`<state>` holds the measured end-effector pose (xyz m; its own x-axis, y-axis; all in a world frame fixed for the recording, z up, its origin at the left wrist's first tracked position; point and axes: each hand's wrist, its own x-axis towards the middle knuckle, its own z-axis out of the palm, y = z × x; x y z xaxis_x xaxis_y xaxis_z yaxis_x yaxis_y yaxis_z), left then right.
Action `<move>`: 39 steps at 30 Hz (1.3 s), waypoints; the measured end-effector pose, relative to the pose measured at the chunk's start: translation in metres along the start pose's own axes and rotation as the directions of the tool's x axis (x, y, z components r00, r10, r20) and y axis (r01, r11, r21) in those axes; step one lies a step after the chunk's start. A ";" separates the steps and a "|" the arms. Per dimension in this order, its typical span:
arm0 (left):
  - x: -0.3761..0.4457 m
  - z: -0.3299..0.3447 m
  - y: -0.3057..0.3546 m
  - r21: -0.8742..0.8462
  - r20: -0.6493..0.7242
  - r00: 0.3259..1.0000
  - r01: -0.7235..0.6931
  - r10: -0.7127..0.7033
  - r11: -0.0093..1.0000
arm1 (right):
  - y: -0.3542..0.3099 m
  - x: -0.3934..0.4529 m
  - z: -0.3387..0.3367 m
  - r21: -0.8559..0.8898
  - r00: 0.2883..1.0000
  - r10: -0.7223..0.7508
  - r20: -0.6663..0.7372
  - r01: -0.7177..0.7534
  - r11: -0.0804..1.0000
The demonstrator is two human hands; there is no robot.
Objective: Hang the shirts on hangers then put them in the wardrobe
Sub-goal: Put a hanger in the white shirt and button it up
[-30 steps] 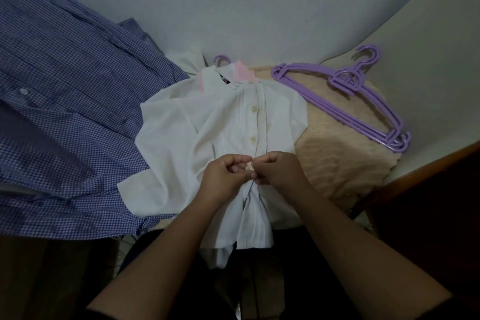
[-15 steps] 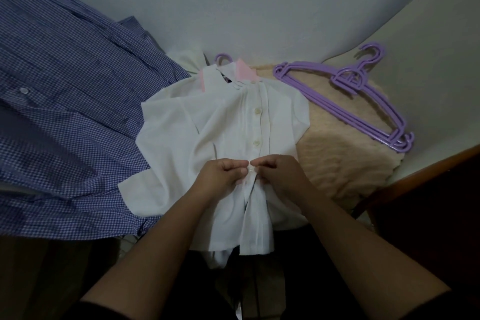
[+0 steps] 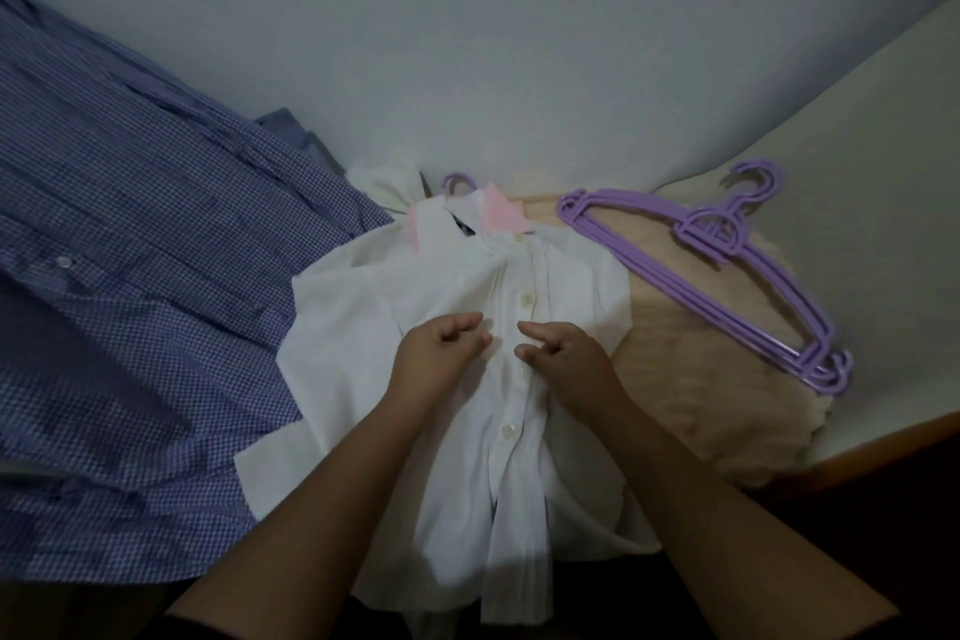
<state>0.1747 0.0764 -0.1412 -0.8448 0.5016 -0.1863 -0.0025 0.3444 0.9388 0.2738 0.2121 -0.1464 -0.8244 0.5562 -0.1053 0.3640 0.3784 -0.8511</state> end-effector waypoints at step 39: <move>0.130 -0.004 0.036 0.436 -0.105 0.994 0.037 0.010 0.899 | 0.006 0.139 -0.010 -0.070 0.995 0.097 -0.009 -0.097 0.993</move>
<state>0.0629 0.1508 -0.1304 -0.8963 0.4191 -0.1451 0.2002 0.6742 0.7109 0.1653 0.2990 -0.1611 -0.7814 0.5968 -0.1824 0.4718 0.3737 -0.7986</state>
